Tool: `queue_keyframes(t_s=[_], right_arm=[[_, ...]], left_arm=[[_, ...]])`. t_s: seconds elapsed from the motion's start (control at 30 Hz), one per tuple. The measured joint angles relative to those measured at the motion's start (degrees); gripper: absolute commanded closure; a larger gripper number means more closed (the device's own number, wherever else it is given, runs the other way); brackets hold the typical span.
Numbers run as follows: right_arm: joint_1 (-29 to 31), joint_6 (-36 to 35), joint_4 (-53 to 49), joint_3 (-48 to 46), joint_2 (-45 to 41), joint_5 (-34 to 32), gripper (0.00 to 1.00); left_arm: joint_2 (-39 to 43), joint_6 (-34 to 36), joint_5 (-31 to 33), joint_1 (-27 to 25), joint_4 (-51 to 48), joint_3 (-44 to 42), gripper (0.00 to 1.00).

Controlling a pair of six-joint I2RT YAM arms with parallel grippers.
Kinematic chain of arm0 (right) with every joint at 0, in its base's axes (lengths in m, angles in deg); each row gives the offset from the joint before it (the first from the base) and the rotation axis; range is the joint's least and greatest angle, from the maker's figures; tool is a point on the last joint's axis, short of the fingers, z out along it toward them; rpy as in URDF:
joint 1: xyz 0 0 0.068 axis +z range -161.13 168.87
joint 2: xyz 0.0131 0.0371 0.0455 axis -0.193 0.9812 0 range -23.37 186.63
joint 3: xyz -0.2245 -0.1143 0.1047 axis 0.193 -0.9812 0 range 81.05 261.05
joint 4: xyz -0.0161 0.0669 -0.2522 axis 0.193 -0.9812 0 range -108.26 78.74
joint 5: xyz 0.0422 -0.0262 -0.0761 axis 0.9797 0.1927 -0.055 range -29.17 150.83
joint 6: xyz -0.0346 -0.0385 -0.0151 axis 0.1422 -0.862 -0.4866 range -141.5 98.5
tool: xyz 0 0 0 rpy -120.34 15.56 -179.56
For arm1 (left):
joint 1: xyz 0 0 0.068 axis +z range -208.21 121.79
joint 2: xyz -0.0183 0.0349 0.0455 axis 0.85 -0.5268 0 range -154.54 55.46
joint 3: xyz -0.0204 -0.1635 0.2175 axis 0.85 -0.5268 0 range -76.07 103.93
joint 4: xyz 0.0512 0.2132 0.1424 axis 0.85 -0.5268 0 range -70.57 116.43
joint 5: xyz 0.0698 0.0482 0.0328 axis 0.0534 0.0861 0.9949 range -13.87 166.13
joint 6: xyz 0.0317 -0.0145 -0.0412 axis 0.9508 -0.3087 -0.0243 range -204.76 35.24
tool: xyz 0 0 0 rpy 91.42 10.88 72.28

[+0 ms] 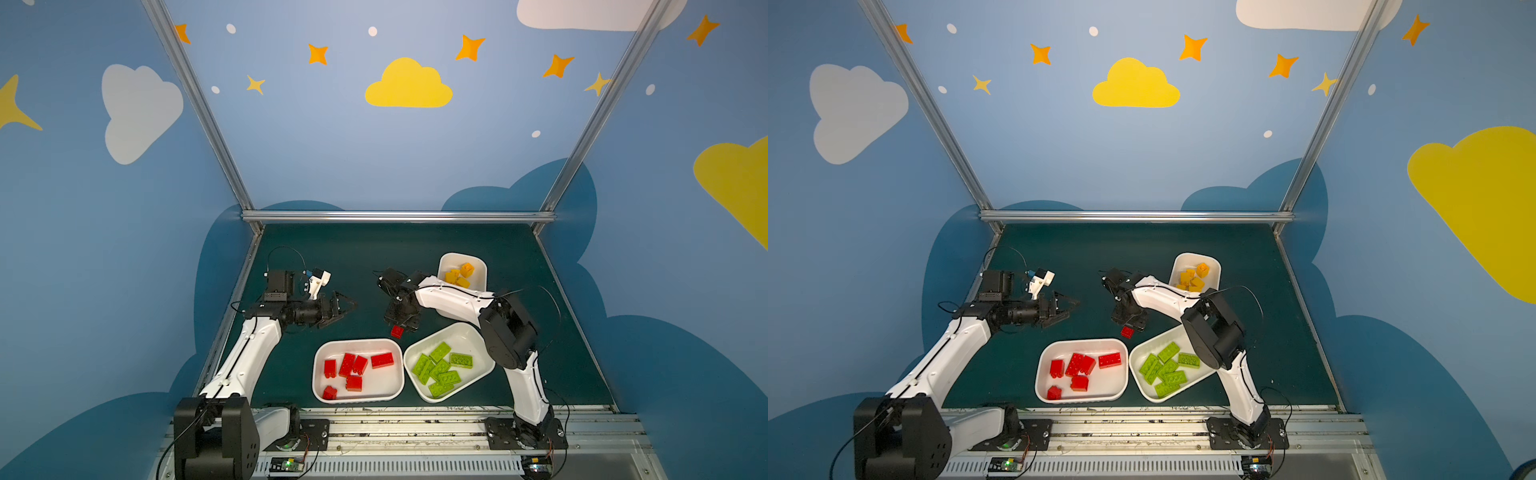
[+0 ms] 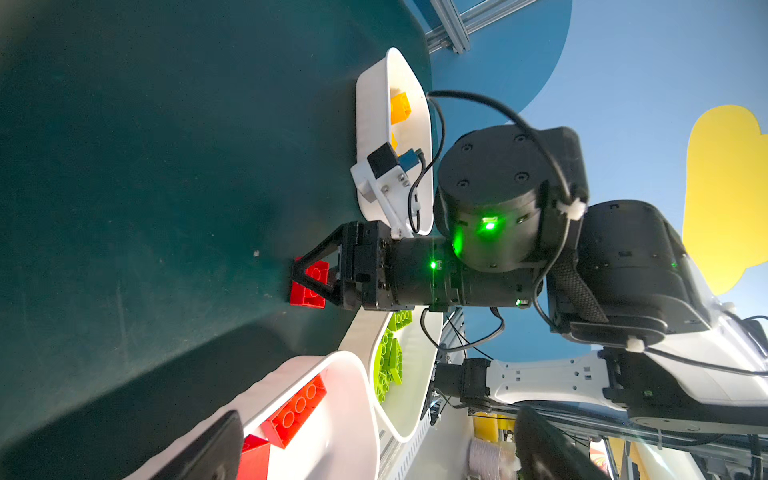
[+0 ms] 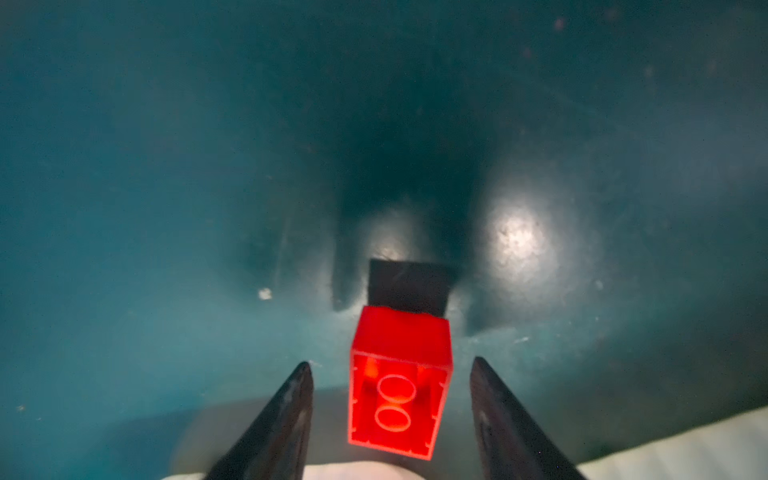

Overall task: Sort the legos into containers by color
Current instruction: 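Move the right gripper to the last red brick and grasp it, then carry the red brick with the right gripper and drop it into the nearer bin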

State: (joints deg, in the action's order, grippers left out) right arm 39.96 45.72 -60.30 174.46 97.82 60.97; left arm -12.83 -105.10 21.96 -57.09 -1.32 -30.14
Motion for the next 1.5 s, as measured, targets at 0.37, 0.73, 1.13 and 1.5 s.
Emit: queue_keyframes(t_s=[0.37, 0.73, 1.13, 1.5], right_arm=[[1.18, 1.36, -1.07, 0.44, 0.46, 0.35, 0.8], [-0.11, -7.58, -2.95, 1.2, -4.57, -3.43, 0.85], [6.56, -40.61, -9.03, 8.7, -16.79, -0.92, 0.81], [20.24, -68.04, -6.38, -4.7, -20.37, 10.47, 0.81]], left_arm=[[-0.09, -0.02, 0.02, 0.0, 0.5, -1.18, 0.0], [-0.07, 0.28, 0.28, 0.0, -0.24, -1.18, 0.01], [-0.07, 0.92, 1.4, 0.02, -1.73, -1.01, 0.0], [-1.2, 1.01, 1.7, 0.44, -2.36, 1.57, 0.0]])
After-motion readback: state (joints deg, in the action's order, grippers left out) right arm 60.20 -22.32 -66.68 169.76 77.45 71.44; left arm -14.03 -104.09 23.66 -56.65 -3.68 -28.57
